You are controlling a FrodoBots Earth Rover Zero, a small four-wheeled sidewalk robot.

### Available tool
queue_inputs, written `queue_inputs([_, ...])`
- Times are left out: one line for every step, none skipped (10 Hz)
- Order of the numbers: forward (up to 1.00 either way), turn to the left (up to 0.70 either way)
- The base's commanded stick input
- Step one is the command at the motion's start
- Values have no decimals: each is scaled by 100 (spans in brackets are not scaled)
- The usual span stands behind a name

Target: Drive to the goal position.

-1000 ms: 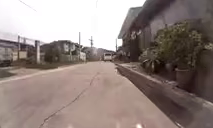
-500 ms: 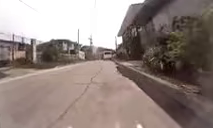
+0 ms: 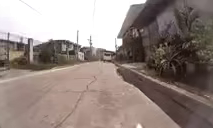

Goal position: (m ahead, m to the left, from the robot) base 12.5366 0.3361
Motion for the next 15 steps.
queue_inputs([0, 0])
queue_inputs([0, 0])
queue_inputs([0, 0])
queue_inputs([0, 0])
queue_inputs([0, 0])
queue_inputs([0, 0])
queue_inputs([0, 0])
queue_inputs([0, 0])
queue_inputs([0, 0])
queue_inputs([34, 0])
queue_inputs([72, 0])
queue_inputs([93, 0])
queue_inputs([100, 0])
queue_inputs([100, 0])
queue_inputs([100, 0])
